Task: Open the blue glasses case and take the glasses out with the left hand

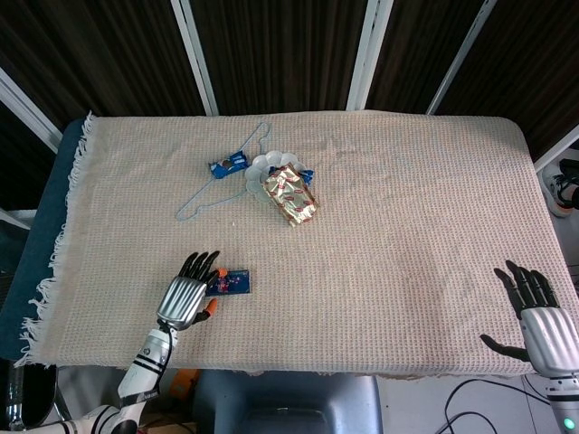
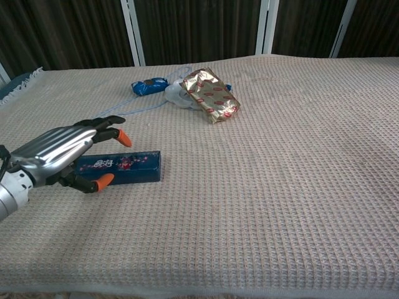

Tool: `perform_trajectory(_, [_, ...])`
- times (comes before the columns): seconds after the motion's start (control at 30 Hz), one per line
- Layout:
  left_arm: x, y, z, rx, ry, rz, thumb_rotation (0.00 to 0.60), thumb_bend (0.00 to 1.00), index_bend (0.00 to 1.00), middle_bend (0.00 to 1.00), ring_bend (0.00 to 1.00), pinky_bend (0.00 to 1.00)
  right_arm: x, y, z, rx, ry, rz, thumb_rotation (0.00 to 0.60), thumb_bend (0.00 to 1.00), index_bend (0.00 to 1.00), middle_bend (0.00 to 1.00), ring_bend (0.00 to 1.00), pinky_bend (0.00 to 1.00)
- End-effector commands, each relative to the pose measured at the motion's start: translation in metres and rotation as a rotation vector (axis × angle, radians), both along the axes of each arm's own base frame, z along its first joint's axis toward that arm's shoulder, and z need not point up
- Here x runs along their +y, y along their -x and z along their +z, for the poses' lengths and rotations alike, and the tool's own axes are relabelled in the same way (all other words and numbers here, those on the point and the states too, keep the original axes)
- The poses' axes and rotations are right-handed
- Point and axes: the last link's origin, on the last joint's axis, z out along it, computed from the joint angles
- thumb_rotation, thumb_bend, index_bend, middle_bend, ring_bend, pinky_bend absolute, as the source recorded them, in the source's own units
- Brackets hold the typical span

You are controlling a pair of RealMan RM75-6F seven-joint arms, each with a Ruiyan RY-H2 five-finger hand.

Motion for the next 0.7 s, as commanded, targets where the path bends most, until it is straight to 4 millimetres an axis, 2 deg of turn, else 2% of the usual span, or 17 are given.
perform_trajectory(0.03, [0.004,-0.002,-0.003,-0.001,0.002,0.007,0.600,0.36,0.27,0.01,0.00,0.03,0.000,0.000,0.000,0.001,0.000,-0.001,0.600,0.13,0.00,0.00,0.00,0.00])
perform_trajectory(0.37, [0.011,0.000,-0.010,0.007,0.006,0.031,0.600,0.36,0.31,0.01,0.00,0.03,-0.001,0.000,0.002,-0.005,0.006,-0.004,0.600,0.13,0.00,0.00,0.00,0.00])
perform_trajectory(0.7, [0.012,-0.001,-0.014,-0.002,0.012,0.043,0.600,0.37,0.42,0.02,0.00,0.03,-0.001,0.000,0.002,-0.005,0.005,-0.003,0.600,0.13,0.00,0.00,0.00,0.00])
